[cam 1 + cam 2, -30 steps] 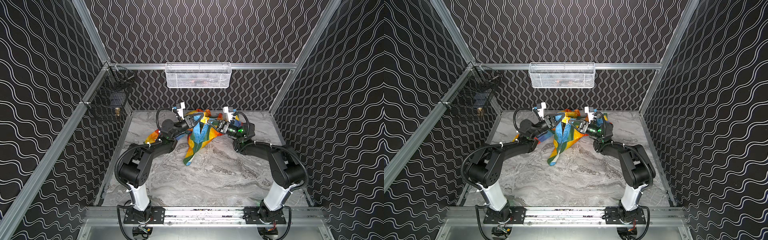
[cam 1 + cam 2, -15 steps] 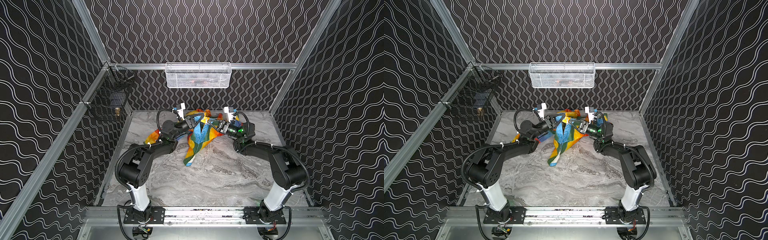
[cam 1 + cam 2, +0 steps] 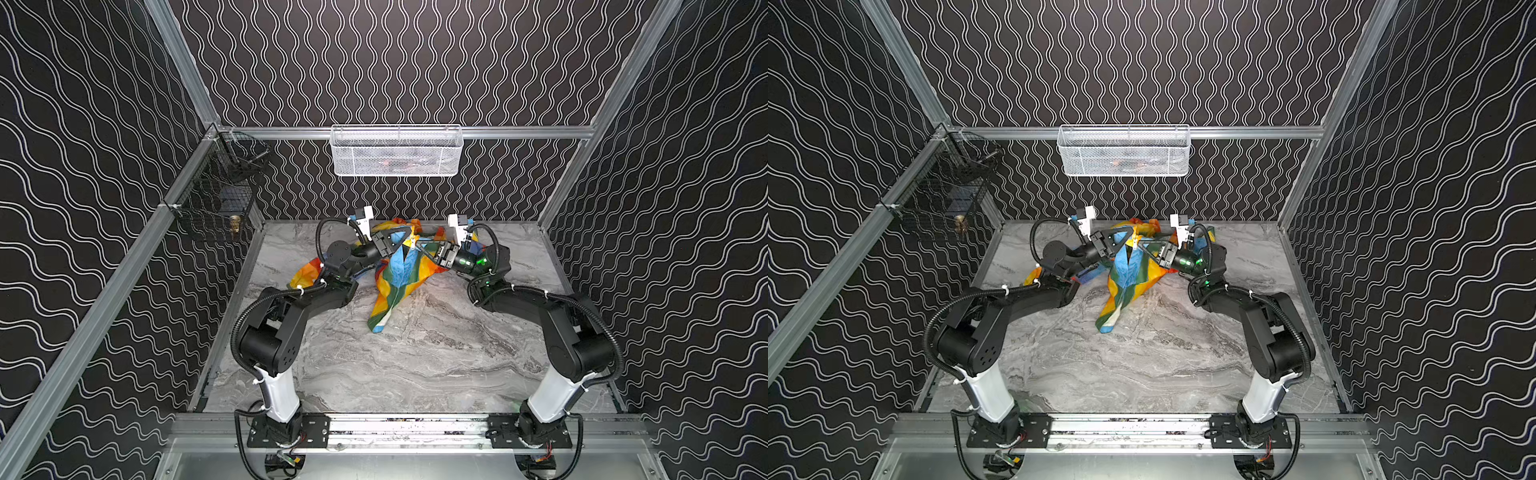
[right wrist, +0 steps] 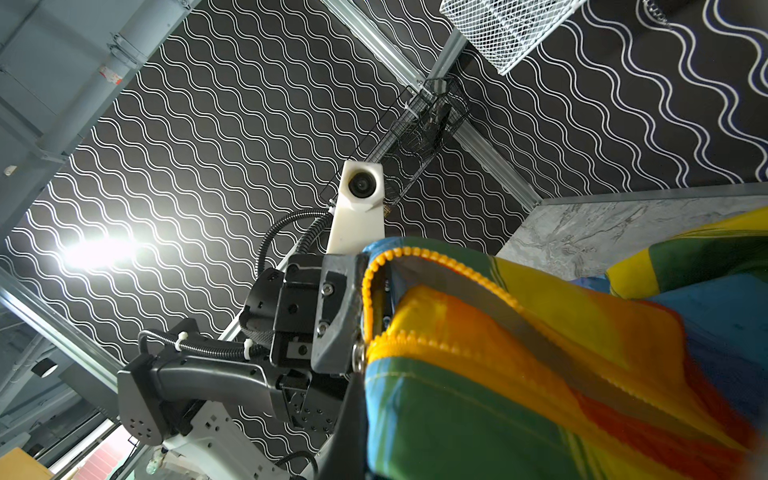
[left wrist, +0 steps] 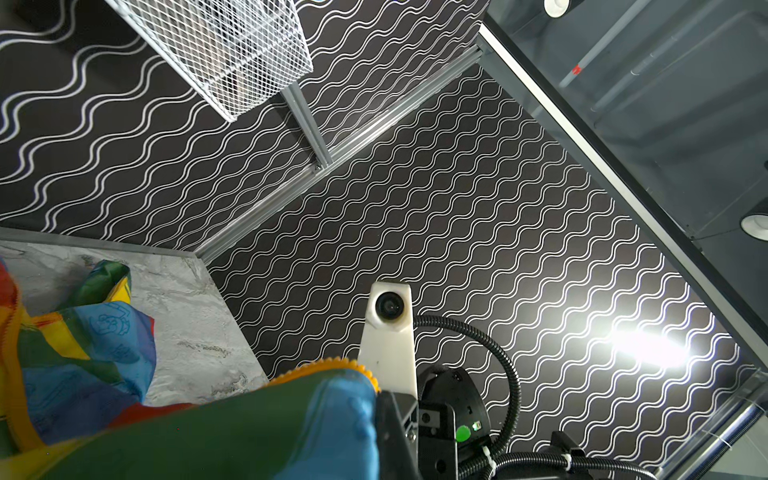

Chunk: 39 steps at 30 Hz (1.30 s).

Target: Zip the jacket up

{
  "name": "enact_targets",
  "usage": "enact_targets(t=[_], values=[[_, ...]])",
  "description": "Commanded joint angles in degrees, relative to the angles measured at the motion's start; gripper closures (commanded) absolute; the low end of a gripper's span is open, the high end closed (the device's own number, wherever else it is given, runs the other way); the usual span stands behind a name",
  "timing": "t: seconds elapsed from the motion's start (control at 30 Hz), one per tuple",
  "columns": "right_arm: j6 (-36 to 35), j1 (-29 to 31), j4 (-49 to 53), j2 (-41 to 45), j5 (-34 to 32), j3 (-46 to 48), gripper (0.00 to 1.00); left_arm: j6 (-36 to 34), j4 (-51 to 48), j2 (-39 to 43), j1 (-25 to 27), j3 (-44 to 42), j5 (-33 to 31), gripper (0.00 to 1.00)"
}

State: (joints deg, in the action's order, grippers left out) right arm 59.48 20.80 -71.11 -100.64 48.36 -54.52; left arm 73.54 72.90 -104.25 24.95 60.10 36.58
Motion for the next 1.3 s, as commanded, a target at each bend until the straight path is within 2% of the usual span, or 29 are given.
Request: enact_targets(t=[0.0,0.3,1.27], values=[[-1.3,0.0,-1.7,1.0,-1.2,0.5,1.0,1.0,3.6,0.0,0.0,0.4,0.7,1.0],[1.0,0.0,-4.7,-0.8,-1.2,0.0,1.0,-0.3,1.8,1.3,0.7,-0.1,0.9,1.0],[0.5,-0.3,-6.4,1.5,-0.4,1.9,1.0,-2.2,-1.4,1.9,0.7,1.7,-0.1,1.0]])
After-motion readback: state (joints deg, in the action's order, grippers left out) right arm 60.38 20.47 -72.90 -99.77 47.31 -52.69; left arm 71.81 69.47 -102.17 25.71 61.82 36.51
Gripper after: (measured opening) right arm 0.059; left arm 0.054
